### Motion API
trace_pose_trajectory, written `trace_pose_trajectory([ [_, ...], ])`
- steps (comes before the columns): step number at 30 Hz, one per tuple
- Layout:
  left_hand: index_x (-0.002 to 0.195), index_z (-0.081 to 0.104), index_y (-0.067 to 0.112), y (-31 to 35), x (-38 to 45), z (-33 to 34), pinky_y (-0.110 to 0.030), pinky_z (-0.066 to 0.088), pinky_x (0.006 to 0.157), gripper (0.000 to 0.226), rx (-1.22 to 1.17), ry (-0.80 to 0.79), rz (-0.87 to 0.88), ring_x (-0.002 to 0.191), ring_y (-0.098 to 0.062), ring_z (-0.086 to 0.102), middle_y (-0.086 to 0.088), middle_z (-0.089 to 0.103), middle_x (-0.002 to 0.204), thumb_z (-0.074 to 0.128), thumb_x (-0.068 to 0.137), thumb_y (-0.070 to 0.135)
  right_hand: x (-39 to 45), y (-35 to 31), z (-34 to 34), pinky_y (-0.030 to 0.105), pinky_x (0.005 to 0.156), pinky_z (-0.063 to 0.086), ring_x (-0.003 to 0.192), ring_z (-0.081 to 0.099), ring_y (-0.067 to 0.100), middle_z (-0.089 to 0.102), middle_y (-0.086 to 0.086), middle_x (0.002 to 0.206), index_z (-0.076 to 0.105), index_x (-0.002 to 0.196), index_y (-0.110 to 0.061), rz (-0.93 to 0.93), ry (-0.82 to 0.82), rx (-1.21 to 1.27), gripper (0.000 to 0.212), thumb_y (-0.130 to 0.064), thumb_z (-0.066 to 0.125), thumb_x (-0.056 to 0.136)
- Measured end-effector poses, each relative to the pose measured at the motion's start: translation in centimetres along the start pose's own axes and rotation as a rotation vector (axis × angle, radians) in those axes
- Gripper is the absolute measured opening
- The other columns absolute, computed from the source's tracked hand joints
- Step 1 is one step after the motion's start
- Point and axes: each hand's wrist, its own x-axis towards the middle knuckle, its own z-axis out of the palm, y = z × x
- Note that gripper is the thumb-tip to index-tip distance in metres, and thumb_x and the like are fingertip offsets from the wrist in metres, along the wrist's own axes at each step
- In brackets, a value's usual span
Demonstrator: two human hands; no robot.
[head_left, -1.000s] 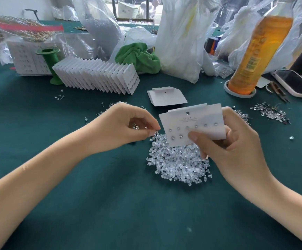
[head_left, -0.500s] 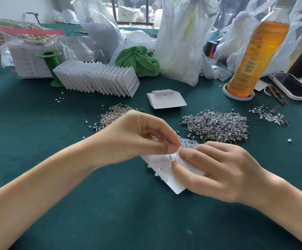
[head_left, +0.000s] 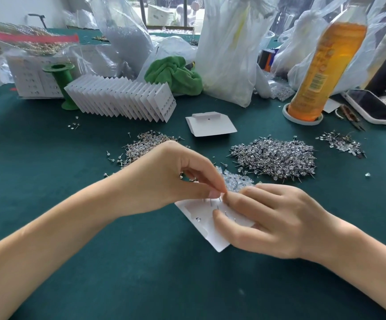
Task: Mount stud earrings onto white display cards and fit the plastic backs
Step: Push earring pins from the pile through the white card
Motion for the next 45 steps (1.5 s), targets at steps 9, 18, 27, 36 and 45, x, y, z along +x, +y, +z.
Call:
trace_pose_trajectory([
  [9, 0.086, 0.075, 0.019, -0.29, -0.14, -0.11, -0.031, 0.053, 0.075, 0.011, 0.09, -0.041, 0.009, 0.081, -0.009, 0.068, 0.009, 0.072, 0.082, 0.074, 0.079, 0.01, -0.16, -0.45, 0.18, 0.03, 0.043, 0.042, 0.049, 0.041, 0.021, 0.06, 0.004, 0.063, 0.052, 0.104, -0.012, 0.03, -0.033, 0.037, 0.037, 0.004, 0.069, 0.075],
  [18, 0.086, 0.075, 0.019, -0.12, 0.01, -0.3, -0.029, 0.052, 0.078, 0.01, 0.122, -0.051, 0.085, 0.084, -0.013, 0.067, 0.005, 0.07, 0.087, 0.074, 0.08, 0.011, 0.06, -0.34, 0.0, 0.031, 0.043, 0.044, 0.05, 0.04, 0.021, 0.06, 0.006, 0.064, 0.053, 0.104, -0.011, 0.025, -0.026, 0.039, 0.033, 0.003, 0.067, 0.079],
  [27, 0.091, 0.069, 0.016, -0.19, -0.11, -0.24, -0.018, 0.048, 0.078, 0.015, 0.02, -0.068, 0.07, 0.082, -0.01, 0.066, 0.007, 0.07, 0.085, 0.072, 0.081, 0.006, 0.11, -0.28, -0.09, 0.032, 0.046, 0.046, 0.051, 0.046, 0.025, 0.061, 0.009, 0.066, 0.05, 0.106, -0.008, 0.025, -0.029, 0.074, 0.028, 0.005, 0.061, 0.085],
  [36, 0.092, 0.064, 0.014, -0.23, -0.28, -0.25, -0.02, 0.051, 0.077, 0.018, 0.019, -0.098, 0.069, 0.081, -0.015, 0.069, 0.004, 0.071, 0.083, 0.075, 0.079, 0.011, -0.12, -0.71, 0.26, 0.033, 0.047, 0.045, 0.051, 0.042, 0.025, 0.058, 0.007, 0.063, 0.05, 0.105, -0.009, 0.009, -0.017, 0.086, 0.027, 0.005, 0.061, 0.085],
  [45, 0.091, 0.065, 0.009, -0.03, -0.3, -0.24, -0.02, 0.051, 0.076, 0.017, -0.12, -0.031, 0.036, 0.079, -0.013, 0.068, 0.001, 0.071, 0.084, 0.072, 0.078, 0.001, -0.08, -0.41, 0.28, 0.035, 0.047, 0.045, 0.05, 0.043, 0.028, 0.06, 0.012, 0.064, 0.05, 0.104, -0.008, 0.056, 0.043, 0.099, 0.031, 0.007, 0.065, 0.082],
])
